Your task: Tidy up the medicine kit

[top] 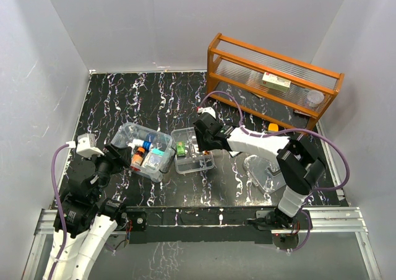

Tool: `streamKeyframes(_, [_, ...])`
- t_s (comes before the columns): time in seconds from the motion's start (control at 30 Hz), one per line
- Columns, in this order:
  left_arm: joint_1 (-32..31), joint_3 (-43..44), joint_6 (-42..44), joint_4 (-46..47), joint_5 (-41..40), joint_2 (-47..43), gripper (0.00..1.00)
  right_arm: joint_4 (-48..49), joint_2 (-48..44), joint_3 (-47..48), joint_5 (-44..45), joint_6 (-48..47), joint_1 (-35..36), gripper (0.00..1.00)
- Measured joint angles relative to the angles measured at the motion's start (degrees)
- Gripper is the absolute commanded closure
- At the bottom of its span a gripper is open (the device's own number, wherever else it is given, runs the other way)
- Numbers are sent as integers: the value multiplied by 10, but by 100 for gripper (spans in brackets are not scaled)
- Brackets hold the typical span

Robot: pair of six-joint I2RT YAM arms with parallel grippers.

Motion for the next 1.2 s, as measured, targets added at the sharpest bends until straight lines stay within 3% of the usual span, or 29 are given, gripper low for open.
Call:
streamKeyframes(0.3, [0,0,0,0,0,0,40,-7,-88,-43,92,64,-12,61])
streamKeyframes(0.53, [0,0,0,0,1,0,40,-6,-145,-120,150,144,-76,69])
streamKeyframes(0.73, [0,0,0,0,2,0,40,-9,-146,-158,156,192,-120,74])
streamKeyframes(1.2, [0,0,1,0,2,-3,40,-14,-103,-158,145,351,-171,69])
